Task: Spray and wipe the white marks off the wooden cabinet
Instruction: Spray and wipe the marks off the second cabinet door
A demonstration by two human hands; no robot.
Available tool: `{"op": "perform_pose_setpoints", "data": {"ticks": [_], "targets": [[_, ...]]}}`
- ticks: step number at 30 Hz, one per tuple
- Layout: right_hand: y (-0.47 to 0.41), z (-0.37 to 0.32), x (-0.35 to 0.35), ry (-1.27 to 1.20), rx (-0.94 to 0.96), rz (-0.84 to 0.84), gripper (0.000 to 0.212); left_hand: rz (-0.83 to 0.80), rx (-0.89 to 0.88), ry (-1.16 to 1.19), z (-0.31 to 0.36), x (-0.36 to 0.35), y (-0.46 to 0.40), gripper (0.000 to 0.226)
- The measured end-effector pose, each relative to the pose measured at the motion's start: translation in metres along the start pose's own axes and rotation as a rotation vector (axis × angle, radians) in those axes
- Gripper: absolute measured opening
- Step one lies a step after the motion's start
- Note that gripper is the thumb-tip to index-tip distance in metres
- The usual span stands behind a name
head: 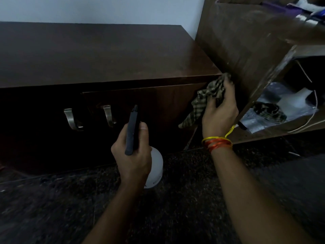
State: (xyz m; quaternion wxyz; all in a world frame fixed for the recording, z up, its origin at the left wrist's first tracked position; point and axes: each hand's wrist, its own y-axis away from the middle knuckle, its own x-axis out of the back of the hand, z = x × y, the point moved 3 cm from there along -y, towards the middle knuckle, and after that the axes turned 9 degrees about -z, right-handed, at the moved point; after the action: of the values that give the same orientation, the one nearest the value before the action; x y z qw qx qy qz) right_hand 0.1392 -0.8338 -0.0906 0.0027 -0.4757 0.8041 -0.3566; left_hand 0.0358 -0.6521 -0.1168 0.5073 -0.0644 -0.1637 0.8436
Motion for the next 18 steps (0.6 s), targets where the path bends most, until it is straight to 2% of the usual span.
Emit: {"op": "perform_pose_setpoints", "data": {"ticks": [5,11,14,18], "targets": [[0.03,0.038,-0.013,0.031,-0.179,-0.09,0.047,-0.016,0.003,0.001,-0.004,-0.002,0.002,0.022],[0.039,0.05,-0.021,0.018,-0.201,-0.035,0.044,-0.001,0.007,-0.02,-0.018,-0.002,0.002,0.024],[0.06,0.084,-0.034,0.024,-0.253,-0.084,0.038,-0.011,0.02,-0.012,-0.024,-0.005,0.004,0.021],[0.082,0.125,-0.051,0.092,-0.424,-0.147,0.037,-0.034,0.027,-0.019,-0.033,-0.005,0.006,0.021]]}}
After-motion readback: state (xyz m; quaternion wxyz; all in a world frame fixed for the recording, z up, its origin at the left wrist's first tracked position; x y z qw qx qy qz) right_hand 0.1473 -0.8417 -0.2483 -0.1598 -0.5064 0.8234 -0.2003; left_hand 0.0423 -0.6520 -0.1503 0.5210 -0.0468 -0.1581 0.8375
